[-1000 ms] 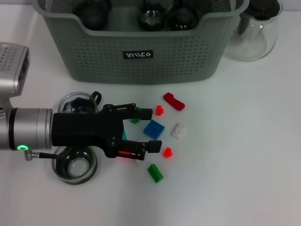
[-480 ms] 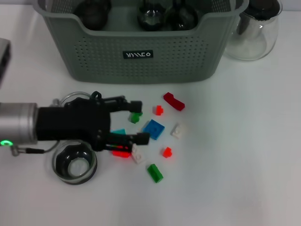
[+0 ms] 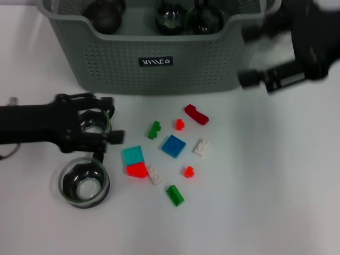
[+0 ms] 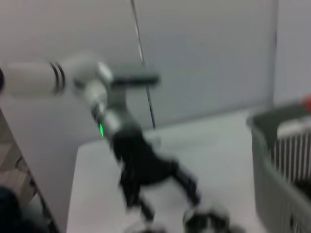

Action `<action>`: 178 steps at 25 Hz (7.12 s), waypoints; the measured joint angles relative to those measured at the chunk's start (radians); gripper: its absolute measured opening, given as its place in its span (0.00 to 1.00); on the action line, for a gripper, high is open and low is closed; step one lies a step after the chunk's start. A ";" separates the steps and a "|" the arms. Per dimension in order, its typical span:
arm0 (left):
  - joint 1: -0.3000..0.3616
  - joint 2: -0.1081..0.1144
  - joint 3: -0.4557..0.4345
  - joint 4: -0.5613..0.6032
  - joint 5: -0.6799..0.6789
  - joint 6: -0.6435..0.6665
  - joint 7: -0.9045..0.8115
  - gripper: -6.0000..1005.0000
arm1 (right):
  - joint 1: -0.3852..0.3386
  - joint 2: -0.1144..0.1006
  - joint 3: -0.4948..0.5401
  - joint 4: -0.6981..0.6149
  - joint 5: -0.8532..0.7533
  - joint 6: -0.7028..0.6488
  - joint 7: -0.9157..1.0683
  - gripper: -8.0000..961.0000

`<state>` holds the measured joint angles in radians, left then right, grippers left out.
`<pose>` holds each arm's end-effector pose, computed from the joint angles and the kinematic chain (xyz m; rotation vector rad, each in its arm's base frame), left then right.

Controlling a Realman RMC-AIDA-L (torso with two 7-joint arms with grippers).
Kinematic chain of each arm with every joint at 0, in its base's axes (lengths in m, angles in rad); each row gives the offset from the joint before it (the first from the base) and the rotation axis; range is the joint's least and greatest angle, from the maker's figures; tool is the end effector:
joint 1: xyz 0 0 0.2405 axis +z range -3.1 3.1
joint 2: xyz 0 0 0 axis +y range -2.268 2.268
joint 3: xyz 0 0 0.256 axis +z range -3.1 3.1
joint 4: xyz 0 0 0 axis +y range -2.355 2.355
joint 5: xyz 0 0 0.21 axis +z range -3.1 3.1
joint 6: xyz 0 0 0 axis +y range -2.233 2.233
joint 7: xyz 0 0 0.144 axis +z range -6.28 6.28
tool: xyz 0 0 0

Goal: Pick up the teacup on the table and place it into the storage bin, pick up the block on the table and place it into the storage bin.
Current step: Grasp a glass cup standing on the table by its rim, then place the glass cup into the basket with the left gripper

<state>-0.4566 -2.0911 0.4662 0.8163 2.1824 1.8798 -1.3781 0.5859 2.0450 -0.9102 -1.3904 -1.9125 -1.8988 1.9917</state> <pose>-0.2794 0.2827 0.0364 -2.8093 -0.6141 -0.7437 0.1316 0.3267 0.0828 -3.0176 0.3330 0.4916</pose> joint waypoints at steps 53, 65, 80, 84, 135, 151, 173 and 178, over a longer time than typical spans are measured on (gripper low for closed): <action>-0.134 -0.078 0.721 0.361 0.673 -0.453 -1.227 0.51 | 0.111 0.043 -0.041 0.283 -0.424 0.091 -0.036 0.97; -0.112 -0.078 0.739 0.421 0.674 -0.476 -1.238 0.08 | 0.112 0.038 -0.036 0.279 -0.423 0.092 -0.031 0.97; -0.017 -0.078 0.620 0.713 0.419 -0.241 -1.183 0.07 | 0.123 -0.007 -0.021 0.299 -0.425 0.091 -0.016 0.97; -0.017 -0.074 0.519 0.763 0.202 -0.144 -1.134 0.07 | 0.133 -0.029 -0.023 0.336 -0.468 0.088 0.003 0.97; -0.766 0.082 0.513 -0.222 0.650 -0.832 -1.239 0.07 | 0.227 -0.045 -0.045 0.427 -0.569 0.063 0.112 0.97; -0.752 0.037 0.541 -0.293 0.674 -1.010 -1.228 0.07 | 0.227 -0.041 -0.047 0.466 -0.569 0.097 0.082 0.97; -0.729 0.005 0.600 -0.306 0.674 -1.096 -1.227 0.07 | 0.227 -0.040 -0.047 0.466 -0.569 0.108 0.078 0.97; -0.725 -0.001 0.608 -0.306 0.674 -1.098 -1.226 0.07 | 0.227 -0.040 -0.047 0.466 -0.569 0.108 0.078 0.97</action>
<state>-1.1817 -2.0918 1.0738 0.5107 2.8563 0.7822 -2.6045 0.8130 2.0051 -0.9572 -0.9241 -2.4819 -1.7905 2.0693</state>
